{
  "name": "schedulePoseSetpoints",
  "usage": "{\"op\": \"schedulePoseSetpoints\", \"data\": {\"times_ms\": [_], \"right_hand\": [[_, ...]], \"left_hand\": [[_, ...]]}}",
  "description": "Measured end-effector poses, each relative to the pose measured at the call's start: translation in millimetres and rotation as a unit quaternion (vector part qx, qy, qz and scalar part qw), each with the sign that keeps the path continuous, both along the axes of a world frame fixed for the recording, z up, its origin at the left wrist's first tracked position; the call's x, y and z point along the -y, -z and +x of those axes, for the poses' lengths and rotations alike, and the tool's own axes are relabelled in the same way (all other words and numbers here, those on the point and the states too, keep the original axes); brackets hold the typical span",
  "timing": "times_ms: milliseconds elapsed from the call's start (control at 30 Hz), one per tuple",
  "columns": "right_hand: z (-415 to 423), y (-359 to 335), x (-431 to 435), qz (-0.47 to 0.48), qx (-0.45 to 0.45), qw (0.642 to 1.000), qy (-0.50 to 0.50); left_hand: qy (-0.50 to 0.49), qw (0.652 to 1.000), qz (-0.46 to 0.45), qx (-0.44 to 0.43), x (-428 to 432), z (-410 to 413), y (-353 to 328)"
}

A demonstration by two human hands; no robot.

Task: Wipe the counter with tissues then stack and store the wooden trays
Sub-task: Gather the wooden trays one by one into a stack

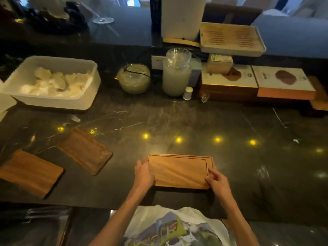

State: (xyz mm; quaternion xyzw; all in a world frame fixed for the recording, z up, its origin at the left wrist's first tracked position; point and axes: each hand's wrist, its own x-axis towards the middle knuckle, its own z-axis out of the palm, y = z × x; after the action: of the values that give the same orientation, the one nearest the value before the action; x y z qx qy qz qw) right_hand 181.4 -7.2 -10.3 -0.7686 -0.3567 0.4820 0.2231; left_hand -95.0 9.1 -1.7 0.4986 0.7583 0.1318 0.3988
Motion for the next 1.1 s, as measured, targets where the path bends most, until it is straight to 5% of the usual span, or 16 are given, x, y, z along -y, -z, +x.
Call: {"op": "schedulePoseSetpoints", "data": {"times_ms": [300, 1100], "right_hand": [[31, 13, -10, 0.014, 0.092, 0.996, -0.015], [31, 24, -14, 0.012, 0.067, 0.995, -0.071]], "left_hand": [[0.026, 0.998, 0.059, -0.022, -6, 40, 13], [-0.001, 0.999, 0.042, -0.015, -5, 37, 26]]}}
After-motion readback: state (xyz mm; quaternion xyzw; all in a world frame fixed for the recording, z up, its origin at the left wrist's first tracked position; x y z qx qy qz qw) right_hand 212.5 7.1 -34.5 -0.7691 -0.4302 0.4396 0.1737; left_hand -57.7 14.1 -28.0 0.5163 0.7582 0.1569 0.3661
